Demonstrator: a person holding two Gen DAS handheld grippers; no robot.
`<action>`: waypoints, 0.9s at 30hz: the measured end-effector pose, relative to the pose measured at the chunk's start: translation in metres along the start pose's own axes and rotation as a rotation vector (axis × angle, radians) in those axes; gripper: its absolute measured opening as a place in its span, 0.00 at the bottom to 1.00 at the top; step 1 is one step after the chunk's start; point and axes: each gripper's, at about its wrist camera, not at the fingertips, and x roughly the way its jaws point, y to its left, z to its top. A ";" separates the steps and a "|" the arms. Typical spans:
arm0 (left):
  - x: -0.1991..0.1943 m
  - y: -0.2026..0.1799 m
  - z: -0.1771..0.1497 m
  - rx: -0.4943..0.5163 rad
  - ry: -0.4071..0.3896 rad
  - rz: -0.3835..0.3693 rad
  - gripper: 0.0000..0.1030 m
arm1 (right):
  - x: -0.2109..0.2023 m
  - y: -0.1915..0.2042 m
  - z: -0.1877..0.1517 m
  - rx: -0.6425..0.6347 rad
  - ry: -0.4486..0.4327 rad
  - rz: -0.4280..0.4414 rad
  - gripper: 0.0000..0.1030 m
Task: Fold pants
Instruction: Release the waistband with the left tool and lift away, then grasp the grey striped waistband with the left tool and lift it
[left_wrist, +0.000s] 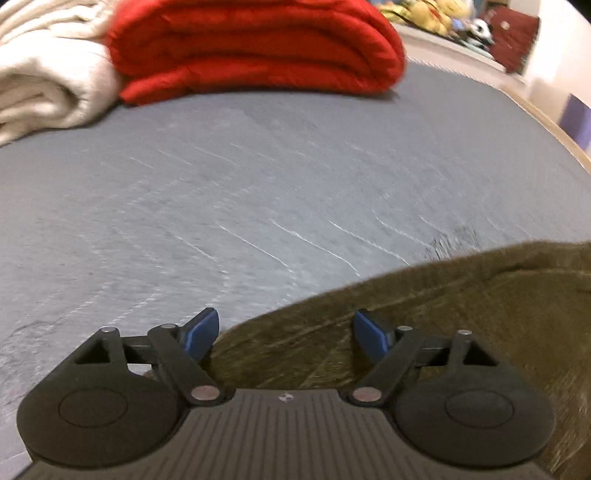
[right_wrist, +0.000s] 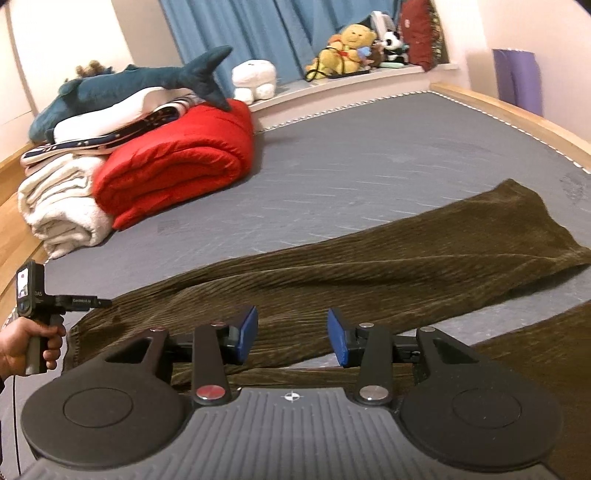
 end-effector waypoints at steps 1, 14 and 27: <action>0.003 -0.002 -0.001 0.022 -0.001 -0.004 0.81 | -0.001 -0.004 0.000 0.002 -0.001 -0.008 0.43; -0.102 -0.035 -0.050 0.101 -0.220 -0.025 0.03 | -0.009 -0.038 -0.002 0.059 0.003 -0.108 0.43; -0.195 -0.070 -0.153 -0.099 -0.142 -0.096 0.39 | -0.033 -0.033 -0.024 0.101 -0.013 -0.085 0.43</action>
